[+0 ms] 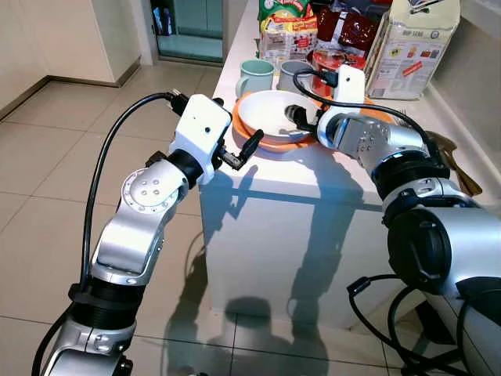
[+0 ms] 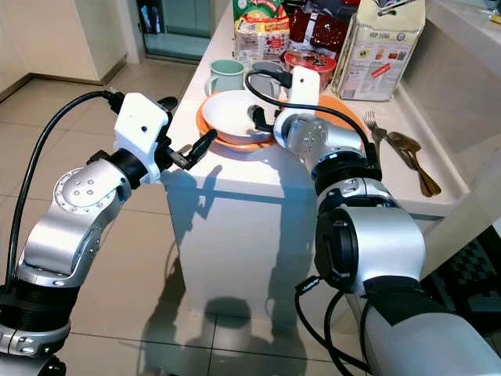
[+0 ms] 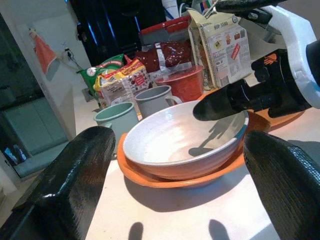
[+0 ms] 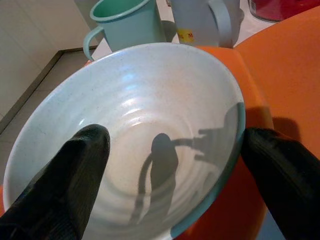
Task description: Setting the table
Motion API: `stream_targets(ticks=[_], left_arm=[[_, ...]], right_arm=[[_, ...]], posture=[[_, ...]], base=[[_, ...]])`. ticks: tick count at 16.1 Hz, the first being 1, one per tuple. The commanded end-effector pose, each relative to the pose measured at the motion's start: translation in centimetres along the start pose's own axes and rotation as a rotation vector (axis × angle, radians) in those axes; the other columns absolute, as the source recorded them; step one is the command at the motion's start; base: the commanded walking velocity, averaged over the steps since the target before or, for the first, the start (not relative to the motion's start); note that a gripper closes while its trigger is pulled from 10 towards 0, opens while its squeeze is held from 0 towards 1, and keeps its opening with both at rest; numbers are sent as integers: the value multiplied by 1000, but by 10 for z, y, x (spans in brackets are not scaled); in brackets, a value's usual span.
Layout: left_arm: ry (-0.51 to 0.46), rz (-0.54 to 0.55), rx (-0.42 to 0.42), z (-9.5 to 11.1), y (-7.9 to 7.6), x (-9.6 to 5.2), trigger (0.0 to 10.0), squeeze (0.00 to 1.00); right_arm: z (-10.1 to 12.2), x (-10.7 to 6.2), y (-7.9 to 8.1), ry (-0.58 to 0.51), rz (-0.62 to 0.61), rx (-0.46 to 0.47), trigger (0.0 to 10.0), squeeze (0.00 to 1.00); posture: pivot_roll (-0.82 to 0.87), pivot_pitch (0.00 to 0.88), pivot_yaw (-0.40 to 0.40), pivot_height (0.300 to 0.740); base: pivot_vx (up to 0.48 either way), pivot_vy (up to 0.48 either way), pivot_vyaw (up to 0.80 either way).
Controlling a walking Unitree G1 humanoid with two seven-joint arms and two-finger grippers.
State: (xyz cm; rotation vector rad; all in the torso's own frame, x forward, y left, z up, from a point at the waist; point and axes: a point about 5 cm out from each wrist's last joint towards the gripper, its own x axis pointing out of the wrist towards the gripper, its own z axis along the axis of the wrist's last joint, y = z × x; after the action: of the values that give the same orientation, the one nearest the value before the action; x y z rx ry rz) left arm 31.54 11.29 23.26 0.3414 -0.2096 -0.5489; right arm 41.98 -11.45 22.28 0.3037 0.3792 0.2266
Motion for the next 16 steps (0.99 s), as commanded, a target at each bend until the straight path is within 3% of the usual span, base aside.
stream_targets(ticks=[1, 7, 8, 9, 10, 11, 12, 16], left_arm=[[-9, -18, 4, 3, -2, -1, 10000, 671], [-9, -30, 0, 2, -6, -1, 10000, 667], [-5, -45, 0, 2, -8, -1, 10000, 671], [-4, -53, -3, 1, -9, -1, 10000, 671], [-2, -60, -4, 1, -10, -1, 10000, 671], [0, -66, -4, 1, -10, -1, 10000, 671], [3, -77, -6, 1, -11, -1, 10000, 675], [18, -113, -12, -2, -18, -4, 10000, 671]], right_arm=[[5, -1, 5, 1, 24, 24, 10000, 0], [-8, 1, 2, 70, 7, 56, 10000, 0], [-13, 1, -2, 86, -6, 105, 9529, 0], [-14, 1, -3, 89, -8, 116, 7686, 0], [-14, 1, -4, 92, -8, 130, 3686, 0], [-14, 0, -5, 93, -10, 135, 2314, 0], [-15, 0, -7, 93, -14, 150, 275, 0], [-14, -1, -9, 94, -19, 170, 0, 0]], posture=[[60, 0, -78, 740], [63, 0, -79, 740], [63, 0, -80, 740], [63, 0, -80, 740], [62, 0, -79, 740], [61, 0, -79, 740], [61, 0, -79, 740], [59, 0, -79, 740]], base=[[0, 0, 0], [0, 0, 0], [0, 0, 0], [0, 0, 0], [0, 0, 0], [0, 0, 0], [0, 0, 0], [0, 0, 0]])
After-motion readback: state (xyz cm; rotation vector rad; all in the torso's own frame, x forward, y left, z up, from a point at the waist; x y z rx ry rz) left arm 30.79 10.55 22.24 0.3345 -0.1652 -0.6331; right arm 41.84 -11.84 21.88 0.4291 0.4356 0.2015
